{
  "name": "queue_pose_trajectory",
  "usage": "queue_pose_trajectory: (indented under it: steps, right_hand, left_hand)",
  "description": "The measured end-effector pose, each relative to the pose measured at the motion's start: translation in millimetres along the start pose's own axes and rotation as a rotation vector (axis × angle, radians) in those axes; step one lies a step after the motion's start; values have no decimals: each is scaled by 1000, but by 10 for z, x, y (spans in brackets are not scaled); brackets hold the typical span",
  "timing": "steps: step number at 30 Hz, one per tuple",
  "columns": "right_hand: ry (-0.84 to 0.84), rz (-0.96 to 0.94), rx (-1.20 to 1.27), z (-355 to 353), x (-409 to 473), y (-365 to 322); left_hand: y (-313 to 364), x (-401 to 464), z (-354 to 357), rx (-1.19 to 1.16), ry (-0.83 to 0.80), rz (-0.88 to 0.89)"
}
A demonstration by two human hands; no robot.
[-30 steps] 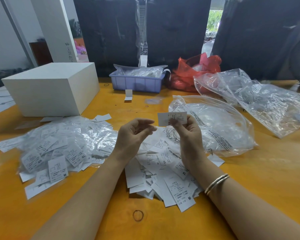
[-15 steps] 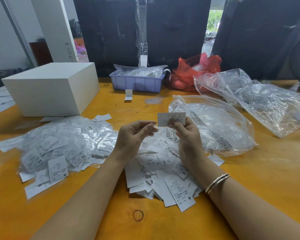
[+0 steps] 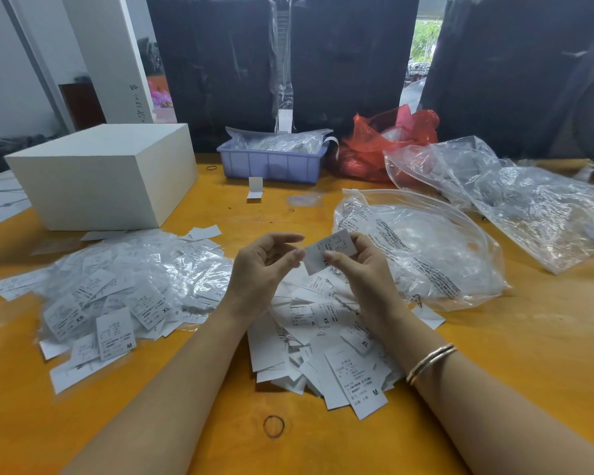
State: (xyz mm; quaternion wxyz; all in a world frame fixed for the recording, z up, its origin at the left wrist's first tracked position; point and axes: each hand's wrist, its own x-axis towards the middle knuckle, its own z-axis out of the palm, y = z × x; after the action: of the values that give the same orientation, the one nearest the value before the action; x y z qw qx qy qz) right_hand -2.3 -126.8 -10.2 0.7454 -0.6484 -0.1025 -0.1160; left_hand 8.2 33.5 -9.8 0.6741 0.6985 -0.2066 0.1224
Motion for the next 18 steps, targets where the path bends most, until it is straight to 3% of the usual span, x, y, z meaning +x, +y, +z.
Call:
queue_pose_trajectory:
  steps: [6, 9, 12, 18]
  right_hand:
    - [-125, -105, -279, 18, -36, 14]
    - [-64, -134, -326, 56, -61, -7]
    - [-50, -250, -579, 65, -60, 25]
    - [-301, -250, -889, 159, -111, 56]
  left_hand:
    - [-6, -2, 3, 45, -61, -35]
    - [9, -2, 3, 33, -22, -41]
    - [21, 3, 7, 45, 11, -39]
    - [15, -7, -38, 31, 39, -48]
